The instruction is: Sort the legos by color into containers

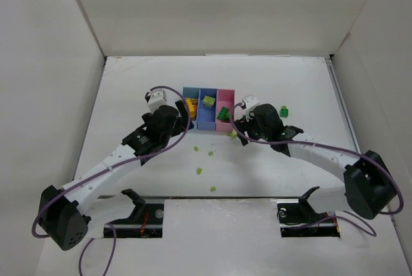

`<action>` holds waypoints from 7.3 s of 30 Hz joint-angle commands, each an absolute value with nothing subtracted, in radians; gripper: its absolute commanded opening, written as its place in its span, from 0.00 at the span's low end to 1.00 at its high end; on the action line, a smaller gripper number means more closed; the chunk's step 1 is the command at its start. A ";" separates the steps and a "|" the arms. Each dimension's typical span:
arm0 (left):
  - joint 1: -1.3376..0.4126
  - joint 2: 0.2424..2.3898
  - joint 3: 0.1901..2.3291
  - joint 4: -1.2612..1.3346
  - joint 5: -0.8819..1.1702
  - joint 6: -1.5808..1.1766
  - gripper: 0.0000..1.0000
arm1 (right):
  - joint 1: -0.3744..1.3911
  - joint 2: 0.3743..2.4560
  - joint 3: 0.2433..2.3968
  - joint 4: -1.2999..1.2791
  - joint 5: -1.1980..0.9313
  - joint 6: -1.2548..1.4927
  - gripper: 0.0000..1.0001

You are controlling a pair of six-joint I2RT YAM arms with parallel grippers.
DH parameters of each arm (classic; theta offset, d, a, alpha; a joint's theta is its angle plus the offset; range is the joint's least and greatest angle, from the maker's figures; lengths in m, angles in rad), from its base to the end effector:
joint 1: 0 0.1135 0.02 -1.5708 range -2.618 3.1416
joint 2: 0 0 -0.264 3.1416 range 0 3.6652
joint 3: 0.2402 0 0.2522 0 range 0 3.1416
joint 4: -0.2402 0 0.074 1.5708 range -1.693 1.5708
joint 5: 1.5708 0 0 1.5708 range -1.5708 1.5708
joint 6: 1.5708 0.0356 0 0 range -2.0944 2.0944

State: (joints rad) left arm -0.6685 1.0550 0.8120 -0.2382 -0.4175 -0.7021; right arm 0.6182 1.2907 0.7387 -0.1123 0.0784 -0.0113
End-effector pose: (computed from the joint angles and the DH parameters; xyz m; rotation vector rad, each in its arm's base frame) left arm 0.1945 -0.1352 0.2931 -0.2931 2.0146 -0.4433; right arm 0.2243 0.1561 0.2223 -0.6537 2.1464 0.2425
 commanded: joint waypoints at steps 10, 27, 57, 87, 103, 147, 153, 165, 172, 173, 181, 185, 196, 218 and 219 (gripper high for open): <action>-0.683 1.019 0.761 -0.308 -0.405 -0.795 1.00 | 0.678 1.522 0.796 0.116 0.110 0.011 0.82; -0.683 0.990 0.770 -0.350 -0.442 -0.804 1.00 | 0.678 1.623 0.784 0.218 0.175 0.070 0.65; -0.683 1.014 0.770 -0.308 -0.394 -0.752 1.00 | 0.733 1.503 1.116 0.043 0.019 -0.121 0.50; -0.980 1.132 0.663 -0.391 -0.245 -0.922 0.86 | 0.739 1.323 1.010 -0.030 0.189 0.049 0.73; -1.138 1.384 0.712 -0.431 -0.408 -0.977 0.65 | 0.730 1.000 0.788 -0.183 0.330 0.178 0.73; -0.787 1.603 1.312 -0.227 -0.535 -0.502 0.01 | 0.655 0.900 0.792 -0.313 0.466 0.225 0.74; -0.735 1.703 1.376 -0.228 -0.496 -0.489 0.04 | 0.635 0.900 0.792 -0.313 0.431 0.225 0.74; -0.721 1.660 1.332 -0.196 -0.422 -0.468 0.64 | 0.635 0.910 0.792 -0.362 0.365 0.239 0.76; -0.721 1.557 1.260 -0.207 -0.387 -0.500 0.77 | 0.635 1.021 0.791 -0.362 0.330 0.259 0.74; -0.721 1.508 1.238 -0.207 -0.387 -0.500 0.77 | 0.635 1.073 0.802 -0.373 0.330 0.291 0.74; -0.801 1.223 0.919 -0.290 -0.387 -0.659 1.00 | 0.635 1.299 0.824 -0.358 0.354 0.380 0.69; -0.836 1.109 0.809 -0.337 -0.387 -0.758 1.00 | 0.635 1.377 0.834 -0.327 0.345 0.380 0.66; -0.856 0.954 0.718 -0.402 -0.364 -0.861 1.00 | 0.594 1.557 0.874 -0.227 0.345 0.390 0.54; -0.865 0.954 0.727 -0.439 -0.391 -0.897 1.00 | 0.554 1.609 0.865 -0.172 0.314 0.390 0.31; -0.865 0.954 0.727 -0.439 -0.391 -0.897 1.00 | 0.554 1.609 0.865 -0.172 0.314 0.390 0.31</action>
